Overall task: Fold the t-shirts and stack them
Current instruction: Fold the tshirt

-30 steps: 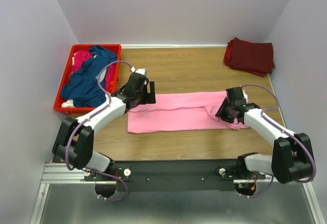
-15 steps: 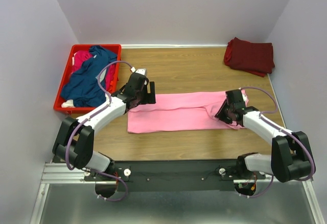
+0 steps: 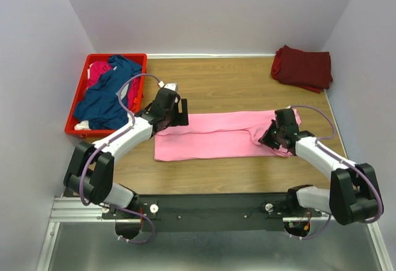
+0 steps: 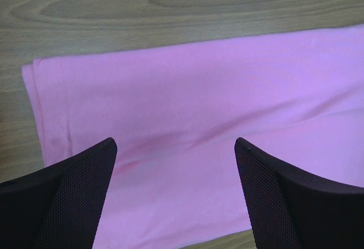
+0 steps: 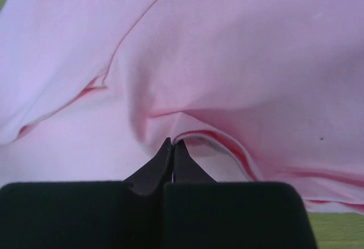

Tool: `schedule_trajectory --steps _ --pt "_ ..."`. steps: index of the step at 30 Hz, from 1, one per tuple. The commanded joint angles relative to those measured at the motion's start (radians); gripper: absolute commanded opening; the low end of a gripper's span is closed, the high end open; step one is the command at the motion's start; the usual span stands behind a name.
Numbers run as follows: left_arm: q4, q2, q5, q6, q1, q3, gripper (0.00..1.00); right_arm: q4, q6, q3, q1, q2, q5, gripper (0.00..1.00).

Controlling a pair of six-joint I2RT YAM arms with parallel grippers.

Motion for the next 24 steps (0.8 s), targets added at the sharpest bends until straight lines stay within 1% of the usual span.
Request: schedule_trajectory --steps 1,3,5,6,7,9,10,12,13,15,16,17,18,20,21,24 --pt "0.0 0.023 0.011 0.005 -0.005 0.021 0.92 -0.033 0.014 -0.041 0.0 -0.055 -0.173 0.01" --pt "0.001 0.033 0.012 0.003 -0.007 0.029 0.92 -0.053 0.016 -0.066 0.001 -0.038 -0.254 0.01" --pt "0.0 0.046 0.02 0.006 -0.007 0.036 0.92 -0.058 0.008 -0.083 0.0 -0.022 -0.3 0.01" --pt "0.001 0.05 0.022 0.01 -0.01 0.043 0.92 -0.063 -0.006 -0.089 0.0 -0.01 -0.328 0.03" --pt "0.0 0.061 0.028 0.011 -0.013 0.046 0.92 -0.073 -0.015 -0.087 0.001 0.017 -0.339 0.1" --pt "-0.002 0.072 0.032 0.017 -0.019 0.059 0.92 -0.092 -0.038 -0.078 0.0 0.051 -0.372 0.19" --pt "-0.002 0.078 0.038 0.023 -0.024 0.063 0.92 -0.111 -0.056 -0.061 0.001 0.066 -0.386 0.28" --pt "-0.005 0.095 0.042 0.028 -0.039 0.075 0.92 -0.131 -0.076 -0.046 0.003 0.088 -0.415 0.37" --pt "-0.005 0.102 0.042 0.03 -0.045 0.078 0.92 -0.162 -0.084 -0.037 0.007 0.085 -0.419 0.43" --pt "-0.006 0.121 0.043 0.028 -0.059 0.089 0.92 -0.21 -0.11 0.014 0.006 0.044 -0.382 0.49" --pt "-0.008 0.135 0.045 0.028 -0.061 0.093 0.92 -0.269 -0.119 0.069 0.007 0.012 -0.356 0.52" --pt "-0.009 0.141 0.043 0.03 -0.059 0.102 0.92 -0.305 -0.127 0.098 0.008 -0.007 -0.319 0.52" --pt "-0.009 0.147 0.039 0.028 -0.059 0.109 0.92 -0.334 -0.133 0.123 0.008 -0.022 -0.237 0.53" --pt "-0.015 0.171 0.01 0.03 -0.059 0.124 0.92 -0.403 -0.139 0.196 0.006 -0.047 -0.151 0.54" --pt "-0.017 0.179 0.003 0.033 -0.058 0.136 0.92 -0.418 -0.138 0.216 0.004 -0.065 -0.059 0.54" --pt "-0.025 0.221 -0.003 0.033 -0.048 0.148 0.93 -0.454 -0.124 0.242 -0.014 -0.084 0.111 0.55"
